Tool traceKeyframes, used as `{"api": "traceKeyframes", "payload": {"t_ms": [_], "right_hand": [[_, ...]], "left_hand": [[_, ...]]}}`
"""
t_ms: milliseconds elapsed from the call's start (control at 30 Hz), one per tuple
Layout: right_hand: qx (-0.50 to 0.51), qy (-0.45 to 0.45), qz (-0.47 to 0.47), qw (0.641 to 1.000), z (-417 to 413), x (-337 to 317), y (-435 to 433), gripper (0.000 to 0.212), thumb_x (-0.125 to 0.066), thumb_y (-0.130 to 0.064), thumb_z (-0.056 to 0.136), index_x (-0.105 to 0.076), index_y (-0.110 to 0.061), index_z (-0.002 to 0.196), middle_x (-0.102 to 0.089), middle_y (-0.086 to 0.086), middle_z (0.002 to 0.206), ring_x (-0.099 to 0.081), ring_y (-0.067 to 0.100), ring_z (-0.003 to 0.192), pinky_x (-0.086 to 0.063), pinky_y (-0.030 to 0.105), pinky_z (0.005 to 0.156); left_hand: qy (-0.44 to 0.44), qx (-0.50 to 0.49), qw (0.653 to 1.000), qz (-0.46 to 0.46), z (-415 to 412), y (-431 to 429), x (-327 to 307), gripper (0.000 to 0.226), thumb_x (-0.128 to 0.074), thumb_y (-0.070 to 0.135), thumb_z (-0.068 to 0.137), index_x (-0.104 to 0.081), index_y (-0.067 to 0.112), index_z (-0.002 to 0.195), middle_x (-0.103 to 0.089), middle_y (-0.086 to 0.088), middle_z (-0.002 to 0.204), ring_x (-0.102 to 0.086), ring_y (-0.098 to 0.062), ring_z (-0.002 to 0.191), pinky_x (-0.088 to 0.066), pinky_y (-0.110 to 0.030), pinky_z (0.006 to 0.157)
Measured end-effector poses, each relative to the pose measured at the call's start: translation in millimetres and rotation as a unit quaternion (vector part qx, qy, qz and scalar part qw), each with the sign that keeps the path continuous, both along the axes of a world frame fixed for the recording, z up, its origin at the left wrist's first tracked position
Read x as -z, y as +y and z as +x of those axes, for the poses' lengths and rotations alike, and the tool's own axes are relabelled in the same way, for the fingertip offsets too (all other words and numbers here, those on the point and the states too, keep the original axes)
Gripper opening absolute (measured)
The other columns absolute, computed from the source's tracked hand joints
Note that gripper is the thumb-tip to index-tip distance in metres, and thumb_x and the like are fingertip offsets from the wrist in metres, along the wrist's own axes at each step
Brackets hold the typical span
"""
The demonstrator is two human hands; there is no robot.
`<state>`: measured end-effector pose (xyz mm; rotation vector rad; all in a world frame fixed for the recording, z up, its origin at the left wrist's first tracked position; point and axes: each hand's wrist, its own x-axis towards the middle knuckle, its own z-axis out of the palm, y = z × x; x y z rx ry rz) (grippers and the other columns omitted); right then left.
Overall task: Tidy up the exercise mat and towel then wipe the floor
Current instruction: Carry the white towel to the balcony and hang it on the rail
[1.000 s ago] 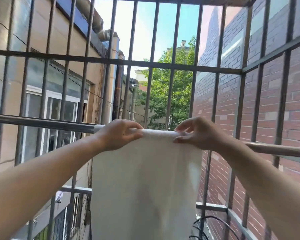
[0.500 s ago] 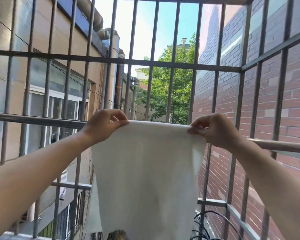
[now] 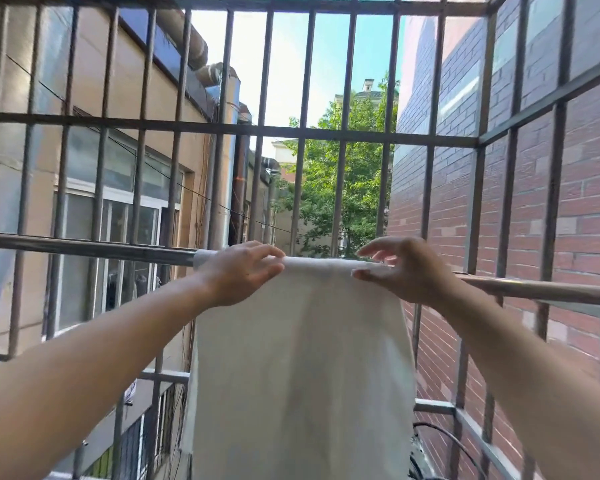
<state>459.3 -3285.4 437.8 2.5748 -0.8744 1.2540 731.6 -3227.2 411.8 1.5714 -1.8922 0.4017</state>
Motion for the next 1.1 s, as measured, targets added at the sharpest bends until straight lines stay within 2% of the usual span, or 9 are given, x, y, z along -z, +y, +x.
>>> {"api": "traceKeyframes", "payload": {"t_ms": [67, 167, 367, 467, 600, 733, 800, 967, 1100], "right_hand": [[0.015, 0.035, -0.007, 0.999, 9, 5, -7, 0.037, -0.075, -0.035, 0.075, -0.069, -0.017, 0.108, -0.069, 0.000, 0.106, -0.063, 0.017, 0.094, -0.045, 0.024, 0.080], [0.042, 0.039, -0.021, 0.998, 16, 9, -12, 0.035, -0.074, -0.038, 0.076, -0.070, -0.021, 0.106, -0.071, 0.004, 0.102, -0.065, 0.022, 0.090, -0.046, 0.027, 0.077], [0.037, 0.014, -0.050, 0.998, 13, 18, -17, 0.035, -0.073, -0.041, 0.076, -0.071, -0.018, 0.102, -0.072, 0.000, 0.100, -0.065, 0.019, 0.089, -0.038, 0.026, 0.078], [0.051, 0.015, -0.069, 0.996, 11, 21, -18, 0.035, -0.071, -0.043, 0.077, -0.071, -0.019, 0.102, -0.072, 0.001, 0.097, -0.065, 0.021, 0.086, -0.045, 0.028, 0.076], [0.069, 0.026, -0.068, 0.995, 13, 20, -14, 0.036, -0.070, -0.045, 0.077, -0.069, -0.020, 0.104, -0.071, 0.002, 0.101, -0.065, 0.022, 0.090, -0.048, 0.030, 0.076], [0.069, 0.021, -0.067, 0.995, 11, 14, -1, 0.041, -0.072, -0.045, 0.076, -0.068, -0.019, 0.107, -0.069, 0.000, 0.110, -0.064, 0.021, 0.099, -0.050, 0.033, 0.085], [0.064, 0.020, -0.069, 0.995, 10, 11, 7, 0.042, -0.072, -0.044, 0.076, -0.067, -0.018, 0.109, -0.068, 0.000, 0.113, -0.063, 0.020, 0.103, -0.049, 0.034, 0.089], [0.064, 0.007, -0.054, 0.996, 9, 12, 32, 0.043, -0.072, -0.046, 0.075, -0.067, -0.020, 0.110, -0.069, 0.001, 0.112, -0.063, 0.020, 0.102, -0.049, 0.031, 0.087], [0.052, 0.014, -0.051, 0.997, 9, 34, 59, 0.047, -0.071, -0.047, 0.075, -0.065, -0.020, 0.113, -0.068, -0.001, 0.111, -0.062, 0.018, 0.101, -0.045, 0.027, 0.086]], "left_hand": [[-0.034, -0.050, 0.998, 0.004, -9, -9, 2, 0.052, -0.026, 0.061, 0.088, -0.052, 0.031, 0.122, -0.057, 0.002, 0.125, -0.052, -0.022, 0.113, -0.037, -0.050, 0.099], [-0.069, -0.088, 0.994, 0.003, -16, -17, 3, 0.059, -0.014, 0.063, 0.082, -0.052, 0.032, 0.114, -0.059, 0.003, 0.117, -0.052, -0.022, 0.110, -0.034, -0.048, 0.097], [-0.069, -0.069, 0.995, -0.010, -12, -23, 1, 0.041, -0.016, 0.060, 0.088, -0.048, 0.035, 0.087, -0.056, 0.009, 0.089, -0.054, -0.019, 0.089, -0.039, -0.041, 0.085], [-0.060, -0.065, 0.996, -0.015, -8, -22, 0, 0.035, -0.015, 0.061, 0.087, -0.041, 0.038, 0.079, -0.049, 0.013, 0.078, -0.048, -0.015, 0.076, -0.039, -0.036, 0.074], [-0.060, -0.075, 0.995, 0.000, -7, -24, -4, 0.041, -0.016, 0.062, 0.089, -0.044, 0.035, 0.075, -0.053, 0.012, 0.075, -0.055, -0.018, 0.080, -0.040, -0.036, 0.072], [-0.039, -0.068, 0.997, 0.000, -11, -21, -3, 0.042, -0.022, 0.062, 0.090, -0.054, 0.039, 0.103, -0.058, 0.007, 0.111, -0.053, -0.018, 0.107, -0.039, -0.045, 0.092], [-0.029, -0.069, 0.997, -0.015, -13, -17, 0, 0.047, -0.022, 0.063, 0.088, -0.053, 0.038, 0.114, -0.053, 0.007, 0.125, -0.049, -0.017, 0.116, -0.034, -0.046, 0.095], [-0.014, -0.063, 0.997, -0.033, -22, 8, 10, 0.050, -0.025, 0.064, 0.086, -0.052, 0.037, 0.118, -0.050, 0.007, 0.129, -0.046, -0.018, 0.120, -0.035, -0.046, 0.100], [-0.009, -0.045, 0.998, -0.044, -25, 37, 34, 0.060, -0.022, 0.067, 0.081, -0.050, 0.035, 0.124, -0.047, 0.007, 0.135, -0.043, -0.019, 0.125, -0.029, -0.058, 0.105]]}}
